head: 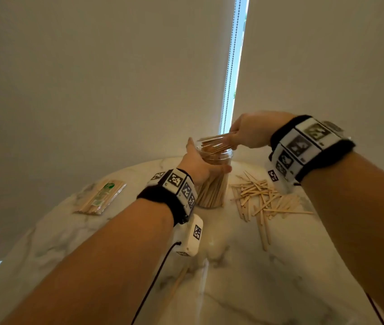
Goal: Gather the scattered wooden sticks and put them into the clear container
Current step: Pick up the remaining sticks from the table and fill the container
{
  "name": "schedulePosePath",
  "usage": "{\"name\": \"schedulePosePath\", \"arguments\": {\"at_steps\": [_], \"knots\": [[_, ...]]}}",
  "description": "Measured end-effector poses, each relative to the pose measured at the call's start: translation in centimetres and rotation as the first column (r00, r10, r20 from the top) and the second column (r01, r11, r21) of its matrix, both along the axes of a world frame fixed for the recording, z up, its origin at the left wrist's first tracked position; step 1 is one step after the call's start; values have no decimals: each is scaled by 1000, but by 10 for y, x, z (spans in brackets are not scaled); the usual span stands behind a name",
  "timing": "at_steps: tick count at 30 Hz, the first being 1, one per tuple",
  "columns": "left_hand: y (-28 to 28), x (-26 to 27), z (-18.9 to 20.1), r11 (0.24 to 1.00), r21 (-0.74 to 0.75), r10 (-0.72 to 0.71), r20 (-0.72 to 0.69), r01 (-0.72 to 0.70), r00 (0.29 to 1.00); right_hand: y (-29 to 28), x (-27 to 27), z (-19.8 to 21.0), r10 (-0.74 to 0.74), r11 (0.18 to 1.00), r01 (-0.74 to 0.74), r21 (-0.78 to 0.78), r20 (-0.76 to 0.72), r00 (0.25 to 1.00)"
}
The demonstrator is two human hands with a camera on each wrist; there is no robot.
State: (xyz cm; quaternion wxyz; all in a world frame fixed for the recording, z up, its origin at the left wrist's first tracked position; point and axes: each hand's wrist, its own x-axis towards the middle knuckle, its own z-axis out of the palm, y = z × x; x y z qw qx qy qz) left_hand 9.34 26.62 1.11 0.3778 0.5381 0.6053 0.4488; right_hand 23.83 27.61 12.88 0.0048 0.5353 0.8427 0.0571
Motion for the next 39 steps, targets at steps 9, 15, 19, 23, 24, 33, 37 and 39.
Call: {"name": "schedulePosePath", "arguments": {"at_steps": [9,15,19,23,24,33,37,39], "knots": [[7,-7,-16,993,116,53,-130,-38,990,41,-45,8,-6,999,23,-46,339,941],[10,-9,-22,993,109,60,-143,-44,988,47,-76,-14,72,995,-89,46,295,953],[13,-10,-24,992,116,70,-144,-54,987,50,-66,-1,7,986,-20,-164,-81,997],[15,-10,-25,993,109,58,-132,-44,990,50,-66,-16,22,998,-20,-62,29,999],[16,-10,-24,994,100,53,-129,-40,990,50,-68,-25,24,1000,-23,-22,71,997],[19,-11,-26,995,93,57,-144,-44,988,47,-51,-35,42,987,-83,-137,-279,959],[21,-11,-27,994,101,65,-159,-49,985,50,-47,-37,36,986,-87,-144,-325,945],[20,-10,-28,992,111,73,-155,-56,985,49,-43,-32,38,973,-110,-205,-329,944]]}}
